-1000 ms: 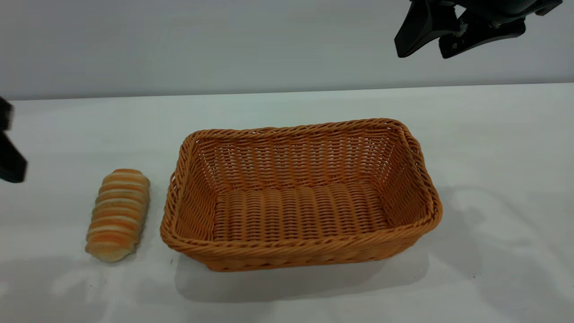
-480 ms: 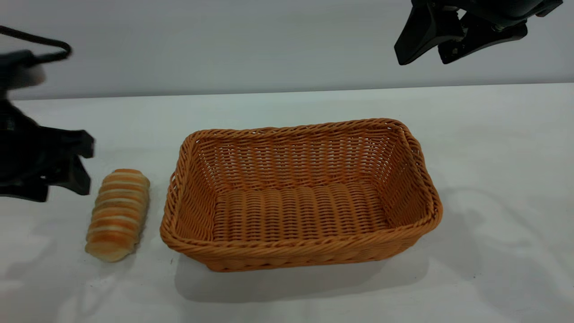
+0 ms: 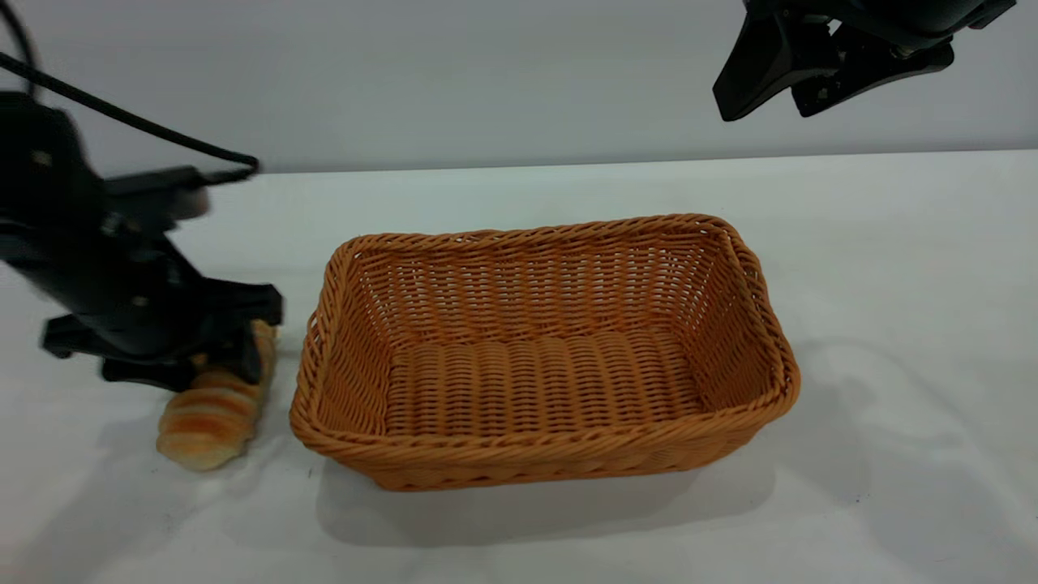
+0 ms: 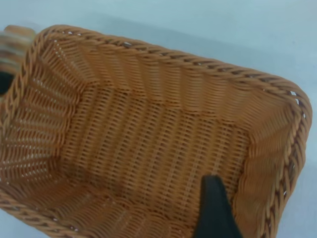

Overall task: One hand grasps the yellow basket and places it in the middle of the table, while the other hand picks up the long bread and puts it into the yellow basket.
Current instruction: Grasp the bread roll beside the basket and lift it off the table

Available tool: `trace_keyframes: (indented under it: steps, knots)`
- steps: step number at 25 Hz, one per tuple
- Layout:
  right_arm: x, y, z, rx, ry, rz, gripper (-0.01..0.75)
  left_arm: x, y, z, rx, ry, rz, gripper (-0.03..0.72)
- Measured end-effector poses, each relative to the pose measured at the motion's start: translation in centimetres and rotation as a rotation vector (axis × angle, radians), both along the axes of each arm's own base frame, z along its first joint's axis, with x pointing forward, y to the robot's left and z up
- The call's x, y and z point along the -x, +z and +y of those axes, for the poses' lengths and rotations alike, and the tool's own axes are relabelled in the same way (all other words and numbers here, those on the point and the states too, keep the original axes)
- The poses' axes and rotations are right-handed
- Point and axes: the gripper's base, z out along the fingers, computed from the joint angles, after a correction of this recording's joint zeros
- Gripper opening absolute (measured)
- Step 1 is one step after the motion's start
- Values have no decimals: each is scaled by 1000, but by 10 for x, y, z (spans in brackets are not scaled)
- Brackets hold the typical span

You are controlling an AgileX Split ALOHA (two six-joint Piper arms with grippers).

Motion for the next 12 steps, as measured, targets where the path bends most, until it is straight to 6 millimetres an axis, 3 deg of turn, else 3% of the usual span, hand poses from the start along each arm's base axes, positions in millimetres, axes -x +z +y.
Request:
trace_keyframes:
  steps: [6,9,12]
  knots:
    - [1,-1,0,12,21,2,561,-6,-16,-3,-6,-7,26,499]
    - [1,-1,0,13,23,3,561,-6,-18,-1,-9,-6,35,381]
    - [1,-1,0,14,25,4,561,-6,-16,1,-18,-22,43,199]
